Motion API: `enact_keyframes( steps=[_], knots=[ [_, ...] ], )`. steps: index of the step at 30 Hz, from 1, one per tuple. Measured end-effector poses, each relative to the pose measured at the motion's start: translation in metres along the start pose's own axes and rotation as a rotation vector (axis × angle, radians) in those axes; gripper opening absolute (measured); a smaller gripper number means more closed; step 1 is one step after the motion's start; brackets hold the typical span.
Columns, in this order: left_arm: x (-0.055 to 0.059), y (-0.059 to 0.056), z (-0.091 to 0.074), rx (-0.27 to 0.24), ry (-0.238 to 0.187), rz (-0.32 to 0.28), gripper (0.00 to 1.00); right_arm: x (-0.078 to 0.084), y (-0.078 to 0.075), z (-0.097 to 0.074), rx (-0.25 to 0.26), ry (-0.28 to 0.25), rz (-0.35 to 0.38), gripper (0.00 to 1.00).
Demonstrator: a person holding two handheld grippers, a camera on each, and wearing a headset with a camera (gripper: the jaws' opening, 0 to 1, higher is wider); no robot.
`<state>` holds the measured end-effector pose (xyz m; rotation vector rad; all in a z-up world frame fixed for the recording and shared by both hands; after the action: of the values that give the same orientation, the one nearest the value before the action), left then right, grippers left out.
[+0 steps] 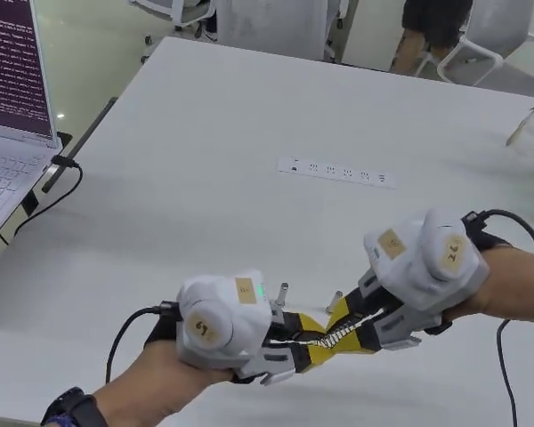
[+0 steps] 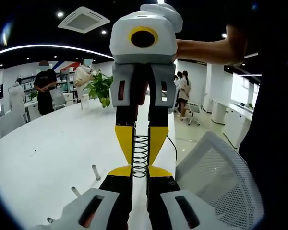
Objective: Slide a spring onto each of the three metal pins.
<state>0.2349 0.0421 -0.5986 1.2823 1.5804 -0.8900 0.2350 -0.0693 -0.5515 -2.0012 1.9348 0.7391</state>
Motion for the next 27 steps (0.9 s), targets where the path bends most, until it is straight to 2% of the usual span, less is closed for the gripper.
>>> enact_keyframes(
  steps=[8,19,27],
  knots=[
    [0.004,0.000,0.000,-0.009,0.014,-0.015,0.03,0.004,0.000,0.004,0.013,-0.016,0.023,0.08],
    [0.011,0.001,-0.005,-0.012,0.043,-0.037,0.12,0.020,-0.002,0.010,0.034,-0.004,0.073,0.08],
    [0.021,0.008,-0.016,-0.060,0.061,-0.080,0.18,0.032,-0.005,0.013,0.050,0.018,0.120,0.08]
  ],
)
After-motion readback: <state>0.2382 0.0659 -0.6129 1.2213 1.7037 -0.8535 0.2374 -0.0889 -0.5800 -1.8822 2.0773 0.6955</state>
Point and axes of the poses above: the centre of the closed fingertips' face, and the gripper's own axes: z roughly forward along the fingers, y roughly to its left, x roughly out of its underside, the point moved 9 cm from there along -z, roughly backward along the fingers, and after that the axes turned 8 degrees about -x, right-handed, at the moved point
